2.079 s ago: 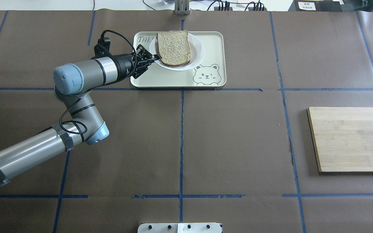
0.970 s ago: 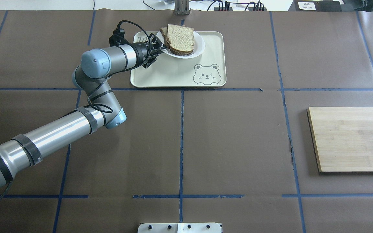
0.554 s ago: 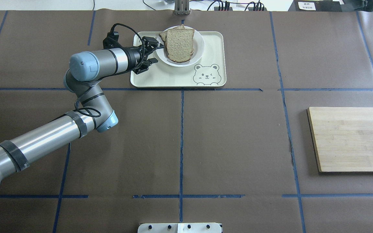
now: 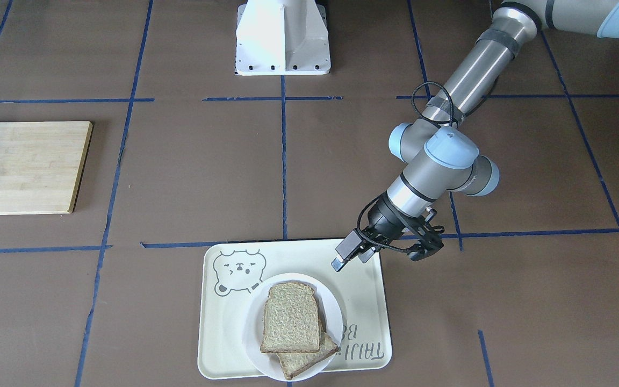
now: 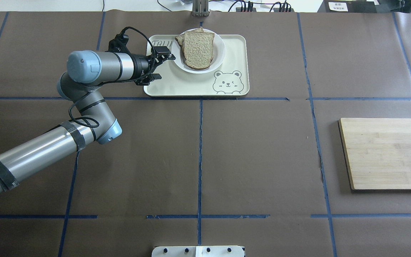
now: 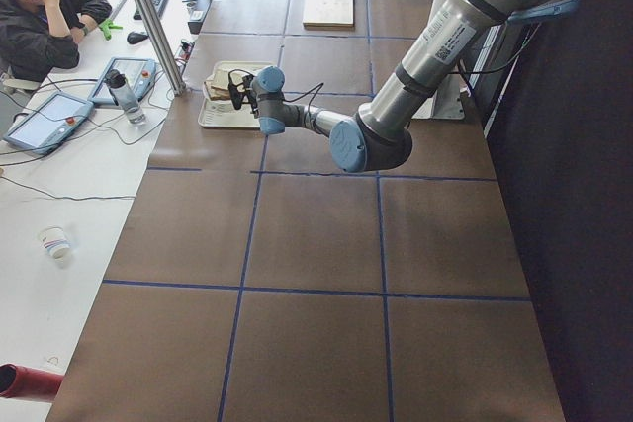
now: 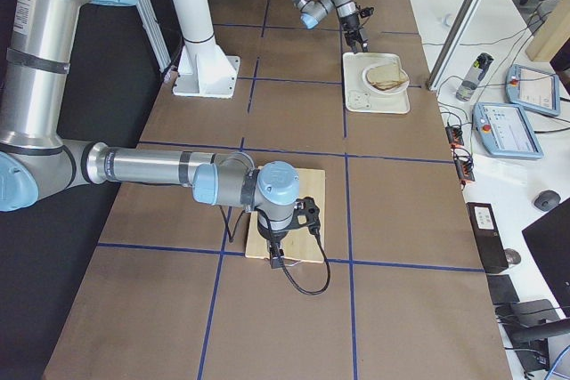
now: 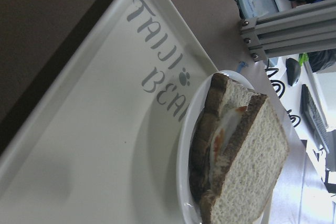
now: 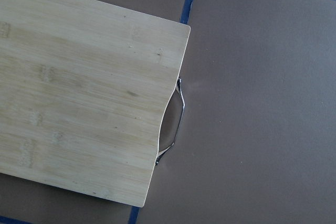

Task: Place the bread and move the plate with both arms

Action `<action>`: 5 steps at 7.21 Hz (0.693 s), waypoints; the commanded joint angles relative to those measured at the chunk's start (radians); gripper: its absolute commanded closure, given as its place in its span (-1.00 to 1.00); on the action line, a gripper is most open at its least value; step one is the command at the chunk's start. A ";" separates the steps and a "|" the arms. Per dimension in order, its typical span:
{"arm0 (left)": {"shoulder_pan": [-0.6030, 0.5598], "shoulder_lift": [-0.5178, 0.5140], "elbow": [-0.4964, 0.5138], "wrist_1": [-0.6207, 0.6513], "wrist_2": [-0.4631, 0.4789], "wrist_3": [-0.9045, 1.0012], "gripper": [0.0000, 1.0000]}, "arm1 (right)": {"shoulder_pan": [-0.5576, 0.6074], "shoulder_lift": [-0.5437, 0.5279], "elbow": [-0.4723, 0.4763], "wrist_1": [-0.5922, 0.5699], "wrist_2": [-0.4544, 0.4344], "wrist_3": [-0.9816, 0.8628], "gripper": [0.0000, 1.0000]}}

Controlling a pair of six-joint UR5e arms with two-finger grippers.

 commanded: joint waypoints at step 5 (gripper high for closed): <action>-0.112 0.255 -0.544 0.835 -0.047 0.925 -1.00 | 0.000 0.000 -0.002 0.000 0.000 -0.002 -1.00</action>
